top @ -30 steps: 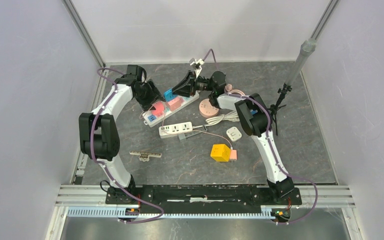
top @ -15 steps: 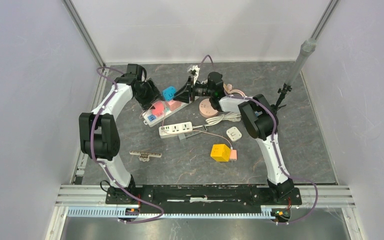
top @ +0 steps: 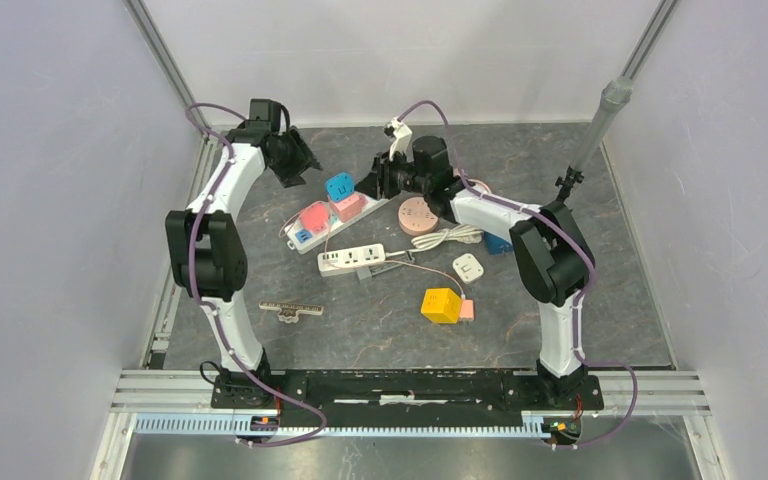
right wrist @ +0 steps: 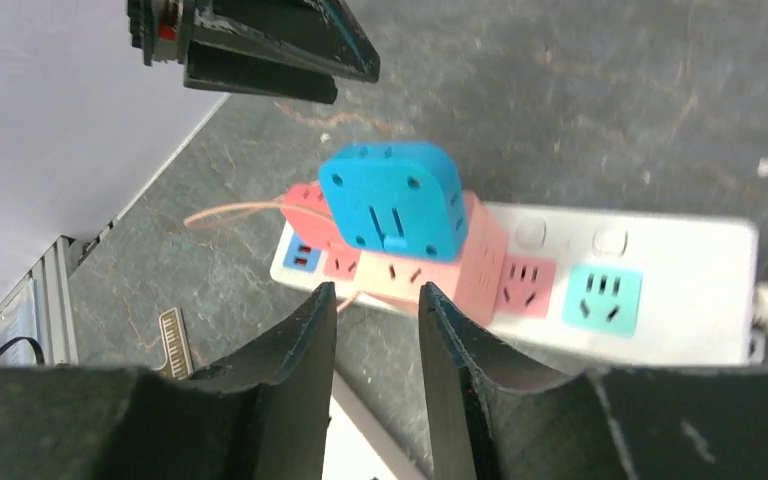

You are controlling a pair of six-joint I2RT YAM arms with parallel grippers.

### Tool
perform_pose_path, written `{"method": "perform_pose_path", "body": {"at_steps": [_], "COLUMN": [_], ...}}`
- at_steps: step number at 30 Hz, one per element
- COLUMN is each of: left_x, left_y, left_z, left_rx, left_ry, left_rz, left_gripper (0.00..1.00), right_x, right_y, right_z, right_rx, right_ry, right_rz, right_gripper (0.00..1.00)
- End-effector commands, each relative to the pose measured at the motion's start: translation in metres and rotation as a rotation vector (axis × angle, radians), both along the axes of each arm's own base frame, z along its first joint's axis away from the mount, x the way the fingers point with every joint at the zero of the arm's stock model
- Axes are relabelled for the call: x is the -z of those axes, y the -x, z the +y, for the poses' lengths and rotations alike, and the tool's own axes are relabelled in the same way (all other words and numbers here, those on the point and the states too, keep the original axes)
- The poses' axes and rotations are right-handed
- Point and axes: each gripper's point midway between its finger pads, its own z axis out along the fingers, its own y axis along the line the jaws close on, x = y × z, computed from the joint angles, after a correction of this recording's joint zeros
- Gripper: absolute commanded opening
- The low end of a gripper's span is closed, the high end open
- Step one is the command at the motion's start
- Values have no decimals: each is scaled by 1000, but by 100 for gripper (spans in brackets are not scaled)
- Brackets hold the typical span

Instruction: Pull the plug off the socket

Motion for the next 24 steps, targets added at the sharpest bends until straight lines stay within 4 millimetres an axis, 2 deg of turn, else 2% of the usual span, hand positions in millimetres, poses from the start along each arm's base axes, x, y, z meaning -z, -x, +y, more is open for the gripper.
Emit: {"method": "perform_pose_path", "body": {"at_steps": [1,3,6,11,19,24], "left_x": [11,11,-1,-6,3,12], "left_y": [0,4,10,23,45,53], "left_z": [-12,-20,-40,-53,-58,-60], "left_rx": [93,130,219,282,309,318], "left_ry": [35,75,176,242,265,273], "left_rz": [22,11,-42,-64,-85,-83], "left_gripper": [59,57,54,50,51,53], "right_x": [10,12,16,14,-10,-9], "right_y": [8,10,8,5,1,6], "right_z": [-9,-9,-7,-5,8,19], "right_rx": [144,173,197,231,252,266], "right_ry": [78,103,137,132,31,-72], "right_rz": [167,179,206,233,258,365], "right_gripper": [42,44,47,52,79,82]}}
